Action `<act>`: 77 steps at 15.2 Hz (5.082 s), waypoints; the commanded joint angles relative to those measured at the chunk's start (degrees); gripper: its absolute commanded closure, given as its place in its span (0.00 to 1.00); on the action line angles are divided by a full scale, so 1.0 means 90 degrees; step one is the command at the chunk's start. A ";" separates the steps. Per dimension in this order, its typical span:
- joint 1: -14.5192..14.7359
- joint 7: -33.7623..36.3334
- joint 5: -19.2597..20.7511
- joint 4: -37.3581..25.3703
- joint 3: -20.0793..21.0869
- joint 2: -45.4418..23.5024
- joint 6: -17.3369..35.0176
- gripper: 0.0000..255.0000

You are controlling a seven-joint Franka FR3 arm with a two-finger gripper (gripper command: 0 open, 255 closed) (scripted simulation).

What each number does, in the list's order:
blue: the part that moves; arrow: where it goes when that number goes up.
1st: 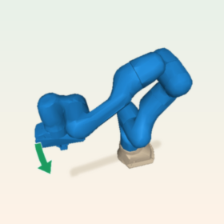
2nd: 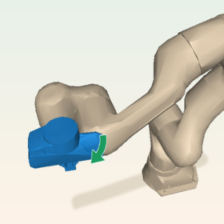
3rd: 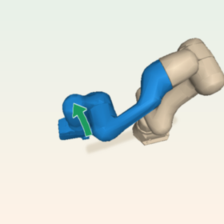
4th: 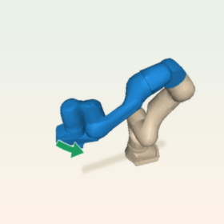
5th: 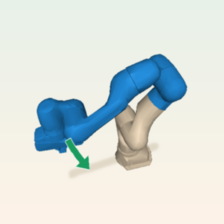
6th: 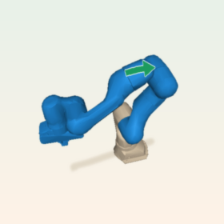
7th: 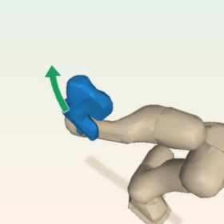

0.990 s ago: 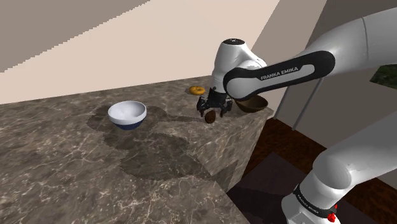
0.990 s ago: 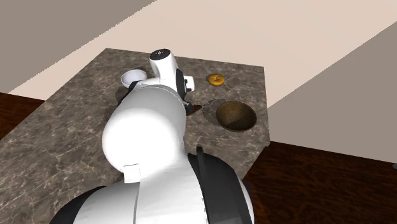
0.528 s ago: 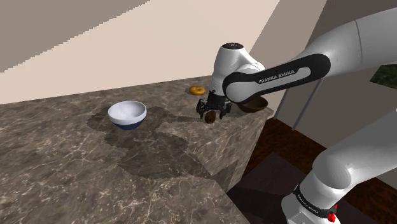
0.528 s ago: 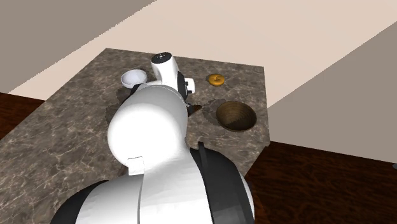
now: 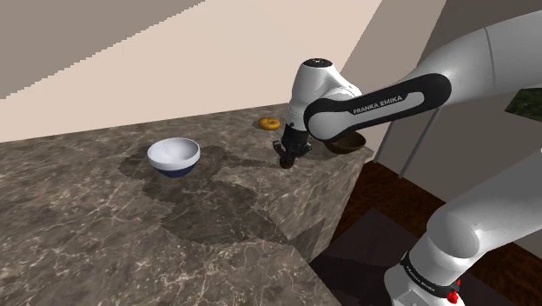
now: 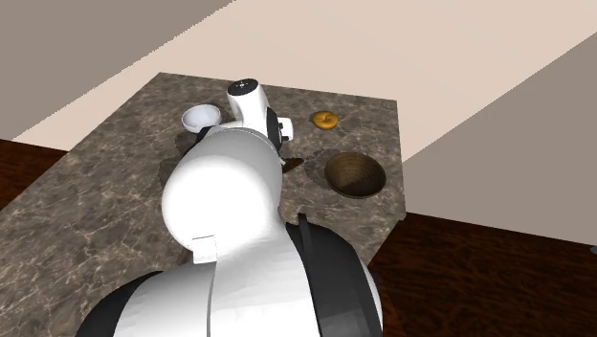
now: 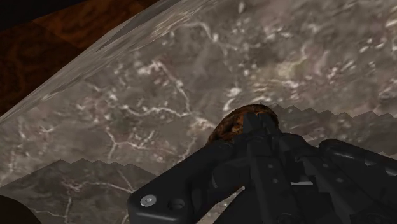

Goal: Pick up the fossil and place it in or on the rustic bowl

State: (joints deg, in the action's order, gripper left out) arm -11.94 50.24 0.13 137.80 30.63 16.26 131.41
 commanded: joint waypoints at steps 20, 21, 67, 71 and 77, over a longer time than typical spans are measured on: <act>-0.0540 0.0808 -0.0460 -0.1094 -0.0410 -0.1288 -0.0706 0.00; -0.0540 0.0808 -0.0460 -0.1094 -0.0410 -0.1288 -0.0706 0.00; -0.0748 0.0155 -0.0733 -0.2673 -0.0908 -0.0343 -0.3195 1.00; -0.0959 -0.0516 -0.0756 -0.2353 -0.1351 0.0001 -0.3255 1.00; -0.1291 -0.1478 -0.0651 -0.2087 -0.2011 0.0299 -0.3352 1.00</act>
State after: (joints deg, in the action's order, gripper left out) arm -22.95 38.79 -5.98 118.16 13.71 18.54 100.94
